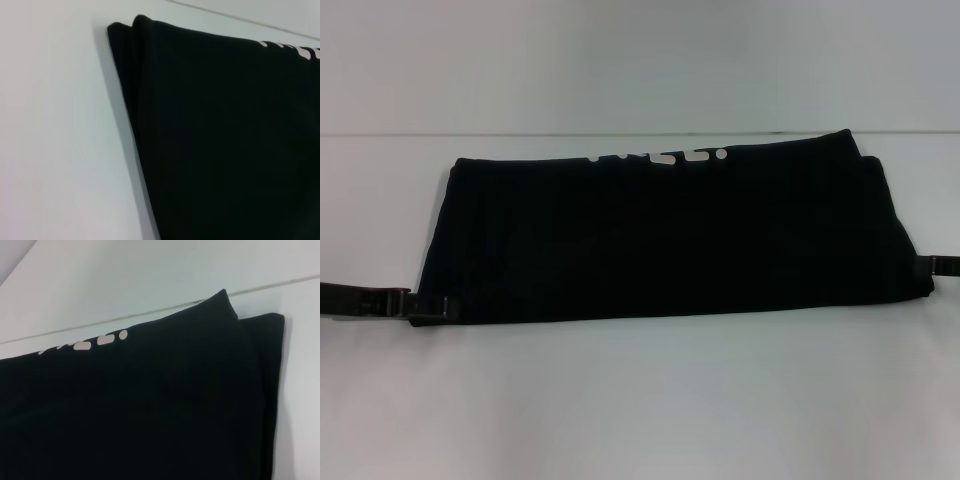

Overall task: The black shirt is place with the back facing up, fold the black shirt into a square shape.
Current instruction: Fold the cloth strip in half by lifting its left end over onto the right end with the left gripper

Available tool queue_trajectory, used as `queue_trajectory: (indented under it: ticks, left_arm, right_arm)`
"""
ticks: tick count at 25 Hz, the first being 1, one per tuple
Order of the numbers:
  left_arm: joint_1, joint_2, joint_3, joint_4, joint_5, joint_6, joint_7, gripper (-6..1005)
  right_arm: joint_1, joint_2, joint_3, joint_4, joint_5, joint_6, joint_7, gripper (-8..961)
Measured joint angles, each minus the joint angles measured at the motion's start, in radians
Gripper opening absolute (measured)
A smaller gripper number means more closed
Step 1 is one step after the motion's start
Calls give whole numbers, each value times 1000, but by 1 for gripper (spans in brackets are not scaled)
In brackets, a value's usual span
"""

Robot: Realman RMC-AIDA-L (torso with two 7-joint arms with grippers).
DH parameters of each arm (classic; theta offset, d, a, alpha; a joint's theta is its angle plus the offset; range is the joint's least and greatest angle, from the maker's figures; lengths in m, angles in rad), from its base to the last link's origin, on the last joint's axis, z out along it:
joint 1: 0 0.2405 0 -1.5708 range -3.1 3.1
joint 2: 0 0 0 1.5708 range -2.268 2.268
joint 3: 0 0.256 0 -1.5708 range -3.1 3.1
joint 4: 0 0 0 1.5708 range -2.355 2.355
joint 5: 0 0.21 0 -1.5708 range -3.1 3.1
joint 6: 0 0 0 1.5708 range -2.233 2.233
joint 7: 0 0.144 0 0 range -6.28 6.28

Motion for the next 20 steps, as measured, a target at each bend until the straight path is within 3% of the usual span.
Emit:
queue_trajectory:
  ticks: [16, 20]
  left_arm:
    - [-5, -1, 10, -2, 3, -40, 3, 745]
    - [-5, -2, 12, -4, 23, -51, 1, 587]
  right_arm:
    - [-4, 0, 0, -3, 0, 0, 0, 648]
    - [-6, 0, 1, -5, 0, 0, 0, 647]
